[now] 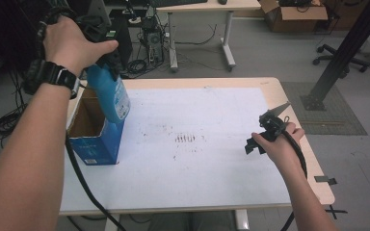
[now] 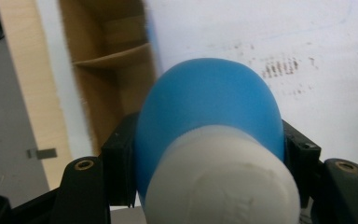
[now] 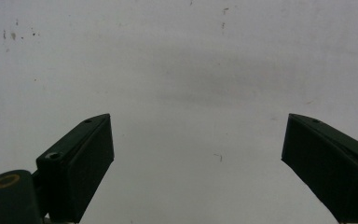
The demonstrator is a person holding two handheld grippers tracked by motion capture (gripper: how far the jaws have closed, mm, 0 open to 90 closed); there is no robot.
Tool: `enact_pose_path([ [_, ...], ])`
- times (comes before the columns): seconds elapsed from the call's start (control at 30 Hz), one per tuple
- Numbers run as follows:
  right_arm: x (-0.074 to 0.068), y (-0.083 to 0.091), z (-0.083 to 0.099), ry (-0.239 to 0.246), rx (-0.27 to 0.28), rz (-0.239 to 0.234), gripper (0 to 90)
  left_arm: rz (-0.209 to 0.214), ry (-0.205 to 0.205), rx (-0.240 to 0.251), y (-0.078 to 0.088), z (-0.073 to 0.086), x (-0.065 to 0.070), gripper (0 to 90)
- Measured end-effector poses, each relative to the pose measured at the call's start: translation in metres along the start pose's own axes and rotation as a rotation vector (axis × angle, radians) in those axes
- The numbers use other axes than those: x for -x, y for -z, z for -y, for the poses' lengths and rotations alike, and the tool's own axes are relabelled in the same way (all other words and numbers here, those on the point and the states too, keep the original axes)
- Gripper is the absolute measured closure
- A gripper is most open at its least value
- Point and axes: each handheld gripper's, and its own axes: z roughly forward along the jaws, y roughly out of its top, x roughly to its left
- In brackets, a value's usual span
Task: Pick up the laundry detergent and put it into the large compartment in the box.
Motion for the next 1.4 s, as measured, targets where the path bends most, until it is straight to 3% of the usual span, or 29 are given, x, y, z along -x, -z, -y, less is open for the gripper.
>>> enact_pose_path([
  [0.03, 0.001, 0.000, 0.000, -0.009, 0.000, 0.000, 9.1, -0.006, 0.022, 0.008, 0.003, 0.001, -0.010, 37.5],
  [0.07, 0.001, 0.000, 0.000, -0.009, 0.000, 0.000, 9.1, -0.006, 0.022, 0.008, 0.003, 0.001, -0.010, 37.5],
  [0.23, 0.006, -0.001, 0.000, -0.014, -0.002, 0.002, 9.1, -0.024, 0.080, 0.017, 0.005, 0.006, -0.036, 37.5],
  [0.63, 0.006, -0.004, -0.002, -0.025, -0.009, 0.006, 9.1, -0.035, 0.127, 0.005, -0.006, 0.012, -0.066, 37.5],
  [0.9, 0.007, -0.009, -0.001, -0.021, -0.015, 0.007, 9.1, -0.037, 0.125, -0.006, -0.022, 0.013, -0.070, 37.5],
  [0.97, 0.007, -0.011, -0.001, -0.025, -0.022, 0.007, 9.1, -0.036, 0.120, -0.024, -0.035, 0.013, -0.070, 37.5],
  [1.4, 0.007, -0.016, 0.000, -0.024, -0.032, 0.010, 9.2, -0.019, 0.109, -0.071, -0.080, 0.013, -0.069, 37.5],
])
